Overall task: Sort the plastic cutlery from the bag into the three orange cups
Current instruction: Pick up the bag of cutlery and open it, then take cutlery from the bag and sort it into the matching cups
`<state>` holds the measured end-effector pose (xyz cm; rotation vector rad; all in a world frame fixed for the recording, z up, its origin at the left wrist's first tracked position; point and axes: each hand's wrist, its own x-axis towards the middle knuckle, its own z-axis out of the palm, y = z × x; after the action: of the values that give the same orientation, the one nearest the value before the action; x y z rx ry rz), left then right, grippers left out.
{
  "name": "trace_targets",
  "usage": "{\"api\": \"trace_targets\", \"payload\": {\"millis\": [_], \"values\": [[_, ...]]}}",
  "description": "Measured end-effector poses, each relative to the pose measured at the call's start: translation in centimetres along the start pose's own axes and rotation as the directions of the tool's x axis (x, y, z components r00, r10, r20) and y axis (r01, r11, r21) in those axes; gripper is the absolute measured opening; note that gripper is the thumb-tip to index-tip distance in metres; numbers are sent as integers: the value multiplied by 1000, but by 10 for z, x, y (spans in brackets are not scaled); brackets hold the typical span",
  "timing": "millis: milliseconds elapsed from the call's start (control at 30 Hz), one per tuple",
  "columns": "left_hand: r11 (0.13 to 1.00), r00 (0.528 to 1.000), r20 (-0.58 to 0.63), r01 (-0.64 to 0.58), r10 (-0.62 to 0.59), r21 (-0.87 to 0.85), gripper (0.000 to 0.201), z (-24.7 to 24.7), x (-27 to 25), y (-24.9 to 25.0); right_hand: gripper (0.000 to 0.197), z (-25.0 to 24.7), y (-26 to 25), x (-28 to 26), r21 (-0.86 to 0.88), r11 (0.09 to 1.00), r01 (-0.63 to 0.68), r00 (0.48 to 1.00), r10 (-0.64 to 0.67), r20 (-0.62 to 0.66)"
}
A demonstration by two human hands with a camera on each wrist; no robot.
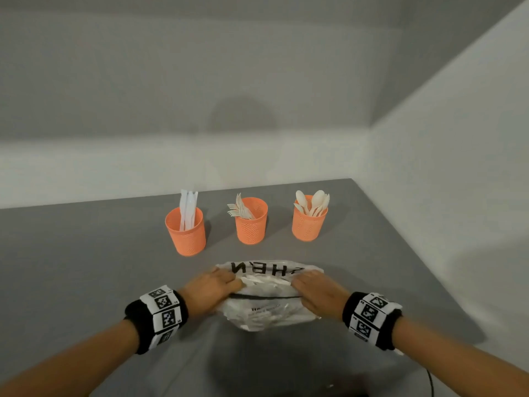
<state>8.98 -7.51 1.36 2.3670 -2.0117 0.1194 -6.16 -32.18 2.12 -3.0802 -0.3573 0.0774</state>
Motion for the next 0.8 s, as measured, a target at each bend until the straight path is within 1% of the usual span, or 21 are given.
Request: {"api": "trace_targets", "payload": {"millis": [33,67,100,167,233,267,333,400,433,500,600,633,667,733,767,800], "values": [[1000,999,-48,17,-17,10,25,2,2,-3,18,-1,1,1,-31,999,-35,997,33,-70],[999,994,-101,42,-42,-2,29,5,5,-6,10,-4,0,1,-27,997,-68,991,64,-121],[997,985,-154,83,-81,6,30,8,8,-6,7,-4,1,2,-4,996,-94,979,92,-181],[984,955,-238,180,-178,-15,29,12,14,-2,7,4,3,4,116,982,-146,945,173,-277],[961,930,-244,257,-275,-104,35,16,18,4,11,18,5,5,219,960,-177,910,244,-334],[948,920,-236,287,-313,-138,37,17,17,7,12,23,4,4,259,944,-204,897,286,-337],[937,916,-226,295,-333,-185,38,22,10,9,11,26,2,-1,288,927,-239,883,331,-332],[950,934,-205,262,-294,-171,46,25,1,5,13,28,2,-5,274,933,-232,887,319,-335],[959,941,-206,241,-269,-153,48,27,-3,2,17,27,3,-7,267,938,-221,898,302,-321],[968,943,-242,198,-231,-151,45,31,-10,-5,22,29,5,-11,272,946,-175,916,258,-307],[966,912,-350,142,-212,-214,41,37,-19,-1,18,33,3,-21,341,933,-115,934,219,-282],[965,901,-380,128,-210,-228,43,37,-23,4,21,35,2,-24,354,931,-91,935,202,-290],[964,891,-401,128,-215,-235,47,36,-26,10,29,37,0,-26,352,933,-73,928,192,-319],[957,870,-420,170,-258,-236,49,30,-27,22,46,33,-5,-24,318,944,-90,908,209,-364],[942,862,-400,222,-310,-251,45,25,-25,26,52,28,-9,-20,278,953,-123,898,226,-377],[913,849,-359,299,-388,-279,38,21,-21,30,53,23,-12,-16,224,959,-174,888,251,-386]]}}
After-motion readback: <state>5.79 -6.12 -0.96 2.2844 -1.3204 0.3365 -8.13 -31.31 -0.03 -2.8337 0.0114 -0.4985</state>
